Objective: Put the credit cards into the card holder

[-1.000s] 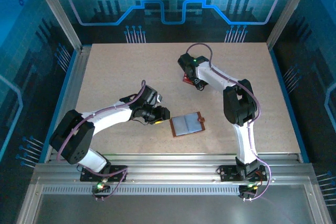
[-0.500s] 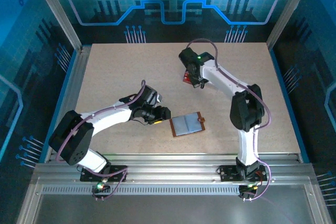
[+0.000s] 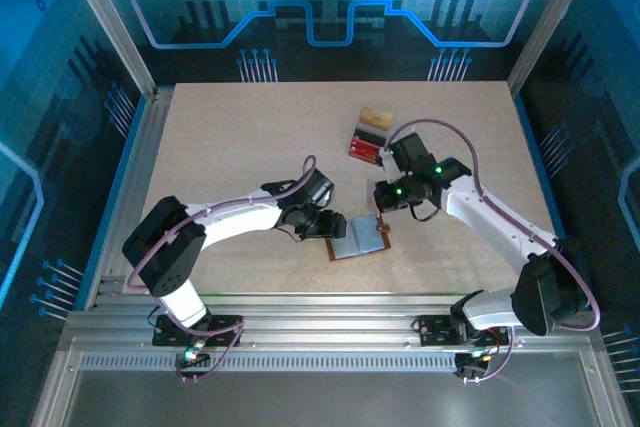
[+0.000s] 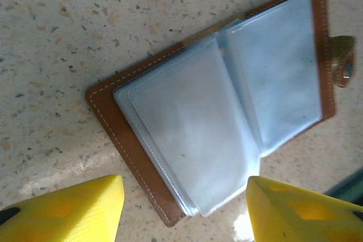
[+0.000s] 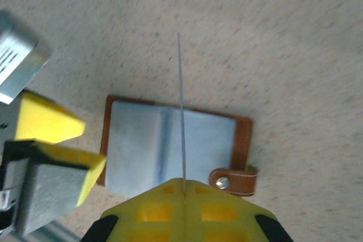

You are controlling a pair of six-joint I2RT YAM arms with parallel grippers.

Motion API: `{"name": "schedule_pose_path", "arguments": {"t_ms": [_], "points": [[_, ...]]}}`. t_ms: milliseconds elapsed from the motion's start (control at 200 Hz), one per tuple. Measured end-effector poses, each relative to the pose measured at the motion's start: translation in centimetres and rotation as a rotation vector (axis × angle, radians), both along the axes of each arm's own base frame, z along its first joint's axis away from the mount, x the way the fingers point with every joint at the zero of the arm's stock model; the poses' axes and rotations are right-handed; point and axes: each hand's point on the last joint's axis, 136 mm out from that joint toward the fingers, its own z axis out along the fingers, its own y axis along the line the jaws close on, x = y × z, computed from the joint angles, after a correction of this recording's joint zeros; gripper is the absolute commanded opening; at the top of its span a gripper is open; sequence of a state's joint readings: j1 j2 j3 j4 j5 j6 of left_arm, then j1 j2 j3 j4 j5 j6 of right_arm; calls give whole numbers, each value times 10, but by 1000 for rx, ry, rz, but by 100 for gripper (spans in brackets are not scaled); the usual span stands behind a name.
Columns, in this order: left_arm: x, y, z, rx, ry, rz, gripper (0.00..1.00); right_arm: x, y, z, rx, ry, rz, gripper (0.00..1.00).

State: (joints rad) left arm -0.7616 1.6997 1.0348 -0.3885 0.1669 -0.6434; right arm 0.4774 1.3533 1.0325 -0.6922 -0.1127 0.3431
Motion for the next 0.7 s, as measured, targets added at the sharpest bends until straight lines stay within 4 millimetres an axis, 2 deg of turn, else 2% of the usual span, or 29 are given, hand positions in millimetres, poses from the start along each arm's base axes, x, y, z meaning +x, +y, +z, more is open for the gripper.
{"name": "schedule_pose_path", "arguments": {"t_ms": [125,250,400,540,700], "points": [[-1,-4,-11,49,5,-10,55,-18,3,-27,98,78,-3,0],[-3,-2,-22,90,14,-10,51,-29,8,-43,175,130,-7,0],[-3,3,-33,125,26,-1,46,-28,15,-43,251,134,-1,0],[-2,5,-34,133,23,7,41,-26,17,-42,290,136,-5,0],[-1,5,-34,132,21,10,39,-26,15,-49,294,156,-21,0]]}}
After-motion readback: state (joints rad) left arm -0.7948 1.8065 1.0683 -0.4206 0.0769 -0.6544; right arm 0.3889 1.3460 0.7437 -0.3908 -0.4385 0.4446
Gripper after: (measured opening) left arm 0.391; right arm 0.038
